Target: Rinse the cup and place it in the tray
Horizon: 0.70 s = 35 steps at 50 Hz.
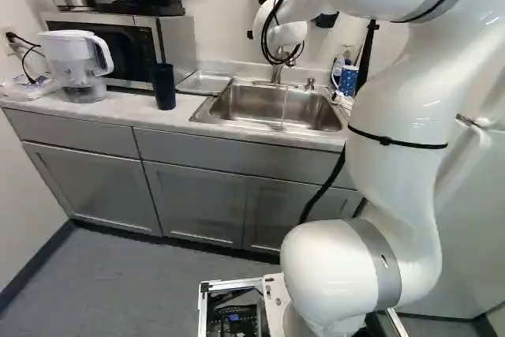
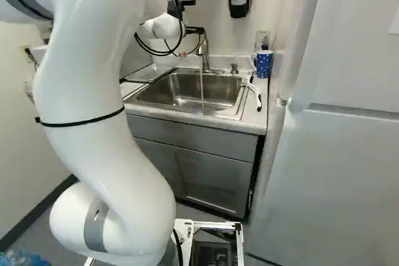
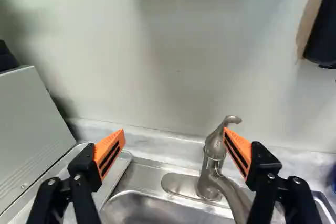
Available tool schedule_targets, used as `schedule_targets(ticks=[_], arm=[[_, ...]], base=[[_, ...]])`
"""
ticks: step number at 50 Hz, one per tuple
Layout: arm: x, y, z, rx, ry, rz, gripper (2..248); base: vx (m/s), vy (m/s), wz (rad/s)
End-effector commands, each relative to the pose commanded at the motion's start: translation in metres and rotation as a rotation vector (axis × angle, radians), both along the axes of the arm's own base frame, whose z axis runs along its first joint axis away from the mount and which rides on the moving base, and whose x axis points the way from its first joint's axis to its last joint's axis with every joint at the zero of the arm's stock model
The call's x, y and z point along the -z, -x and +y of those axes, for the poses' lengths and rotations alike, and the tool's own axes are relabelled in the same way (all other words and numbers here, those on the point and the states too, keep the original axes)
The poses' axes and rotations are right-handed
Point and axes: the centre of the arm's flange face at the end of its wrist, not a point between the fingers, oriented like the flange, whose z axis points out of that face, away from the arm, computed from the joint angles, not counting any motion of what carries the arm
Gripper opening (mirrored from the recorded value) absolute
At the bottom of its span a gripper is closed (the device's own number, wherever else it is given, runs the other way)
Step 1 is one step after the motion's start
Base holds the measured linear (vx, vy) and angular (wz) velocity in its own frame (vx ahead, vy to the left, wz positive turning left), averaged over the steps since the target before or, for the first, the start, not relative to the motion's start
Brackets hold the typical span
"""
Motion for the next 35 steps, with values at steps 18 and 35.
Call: schedule_targets(ticks=[18,35], arm=[[-0.002,0.037,0.0,0.0,0.0,0.009,247],[-0.003,0.072,0.0,0.0,0.0,0.013,247]], base=[[0.0,0.0,0.0],[0.0,0.0,0.0]])
